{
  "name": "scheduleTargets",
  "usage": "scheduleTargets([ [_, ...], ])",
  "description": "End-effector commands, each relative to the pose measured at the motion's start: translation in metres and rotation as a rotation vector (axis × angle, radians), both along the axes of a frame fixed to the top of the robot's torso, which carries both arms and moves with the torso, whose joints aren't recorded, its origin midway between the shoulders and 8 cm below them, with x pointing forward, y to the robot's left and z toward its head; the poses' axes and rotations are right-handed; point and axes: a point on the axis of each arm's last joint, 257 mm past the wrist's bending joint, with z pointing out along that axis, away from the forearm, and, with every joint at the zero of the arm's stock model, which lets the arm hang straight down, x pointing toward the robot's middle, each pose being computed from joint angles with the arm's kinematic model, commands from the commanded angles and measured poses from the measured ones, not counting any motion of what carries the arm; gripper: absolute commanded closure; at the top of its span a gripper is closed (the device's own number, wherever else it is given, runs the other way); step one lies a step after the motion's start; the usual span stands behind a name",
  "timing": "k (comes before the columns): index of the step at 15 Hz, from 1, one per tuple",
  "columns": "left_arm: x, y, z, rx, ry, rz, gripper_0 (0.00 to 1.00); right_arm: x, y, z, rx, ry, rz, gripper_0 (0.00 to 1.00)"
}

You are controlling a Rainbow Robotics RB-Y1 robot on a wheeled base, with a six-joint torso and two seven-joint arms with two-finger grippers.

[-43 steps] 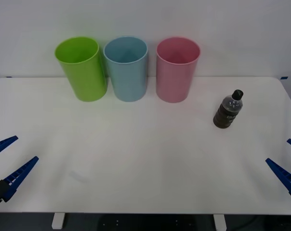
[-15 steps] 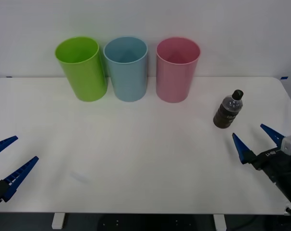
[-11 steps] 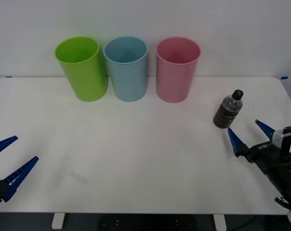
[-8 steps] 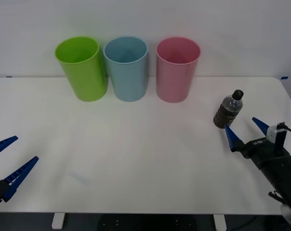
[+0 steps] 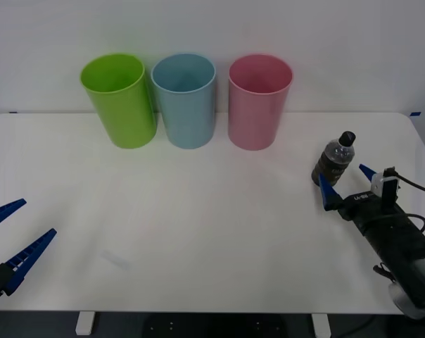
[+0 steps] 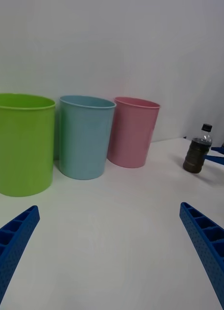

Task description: Grasp the object on the table and drop it into the matching bin: aluminum can to the light blue bin, PET bottle to the pink bin.

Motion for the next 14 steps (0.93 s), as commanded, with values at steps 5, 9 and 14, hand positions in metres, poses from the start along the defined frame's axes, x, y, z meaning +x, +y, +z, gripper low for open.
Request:
scheduleTargets([
  [5,0.0,0.0,0.0,0.0,0.0,0.0,0.0,0.037,0.013,-0.001,-0.013,0.021,-0.003,0.0],
  [9,0.0,0.0,0.0,0.0,0.0,0.0,0.0,0.059,0.018,-0.005,-0.016,0.044,-0.009,0.0],
  [14,0.0,0.0,0.0,0.0,0.0,0.0,0.0,0.065,0.019,-0.005,-0.025,0.047,-0.009,0.0],
])
